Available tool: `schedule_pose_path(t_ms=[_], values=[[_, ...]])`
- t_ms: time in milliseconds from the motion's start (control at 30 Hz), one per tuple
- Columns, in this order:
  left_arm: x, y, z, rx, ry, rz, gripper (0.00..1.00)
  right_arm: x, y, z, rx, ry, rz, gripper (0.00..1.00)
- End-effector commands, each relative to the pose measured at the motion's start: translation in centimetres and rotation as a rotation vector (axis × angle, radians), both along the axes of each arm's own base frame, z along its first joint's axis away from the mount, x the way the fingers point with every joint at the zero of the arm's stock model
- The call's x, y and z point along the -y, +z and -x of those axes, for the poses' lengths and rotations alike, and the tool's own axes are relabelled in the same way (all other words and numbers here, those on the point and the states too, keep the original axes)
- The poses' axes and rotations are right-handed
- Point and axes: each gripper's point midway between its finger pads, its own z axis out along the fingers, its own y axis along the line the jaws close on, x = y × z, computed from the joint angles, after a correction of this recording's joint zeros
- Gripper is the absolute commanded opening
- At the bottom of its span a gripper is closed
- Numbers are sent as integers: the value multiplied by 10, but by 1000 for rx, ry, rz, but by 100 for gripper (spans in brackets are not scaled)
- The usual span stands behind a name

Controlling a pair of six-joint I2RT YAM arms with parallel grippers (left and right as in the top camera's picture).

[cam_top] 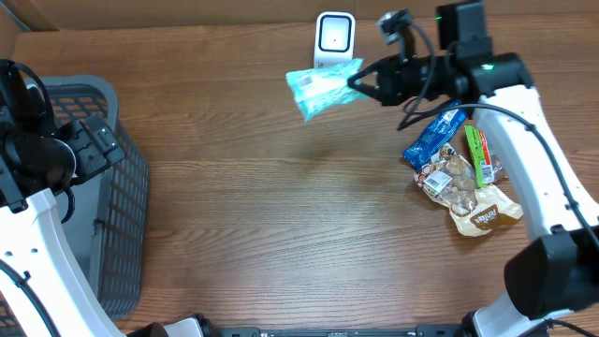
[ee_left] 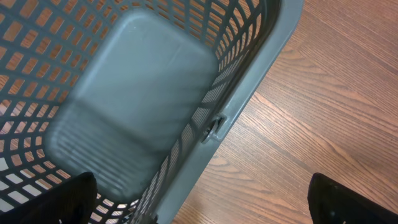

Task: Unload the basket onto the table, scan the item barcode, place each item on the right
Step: 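Lift the teal wipes pack up toward the scanner with the right gripper, then hold the teal wipes pack's barcode against the scanner face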

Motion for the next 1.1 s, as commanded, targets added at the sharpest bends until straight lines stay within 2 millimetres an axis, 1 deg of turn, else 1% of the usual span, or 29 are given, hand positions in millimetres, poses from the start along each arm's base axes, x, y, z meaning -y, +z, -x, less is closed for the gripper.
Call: schedule_pose_path(t_ms=[0,100,200,333,467,500,533,600,667,767,800,833,867,933,967,1067], values=[[0,3,1,11,-6,-4,100,12,40,10,175,23,2,4],[0,3,1,11,-6,-4,100,22,47,7,216,-32,50,4],[0,3,1,11,-6,-4,100,24,51,7,235,-41,63,4],[0,3,1,11,-6,-4,100,24,49,8,240,-36,74,4],[0,3,1,11,-6,-4,100,31,43,1,237,-81,120,4],[0,3,1,11,-6,-4,100,37,38,-5,230,-133,159,4],[0,3,1,11,-6,-4,100,48,30,-19,199,-255,223,4],[0,3,1,11,-6,-4,100,66,19,-40,187,-437,331,4],[0,3,1,11,-6,-4,100,76,14,-60,224,-586,423,4],[0,3,1,11,-6,-4,100,86,14,-97,360,-814,557,4],[0,3,1,11,-6,-4,100,85,13,-103,393,-834,581,4],[0,3,1,11,-6,-4,99,78,13,-114,473,-832,638,4],[0,3,1,11,-6,-4,100,74,12,-121,523,-823,673,4],[0,3,1,11,-6,-4,100,64,10,-144,695,-801,818,4],[0,3,1,11,-6,-4,100,63,10,-149,740,-791,860,4],[0,3,1,11,-6,-4,100,55,3,-170,897,-694,1003,4]])
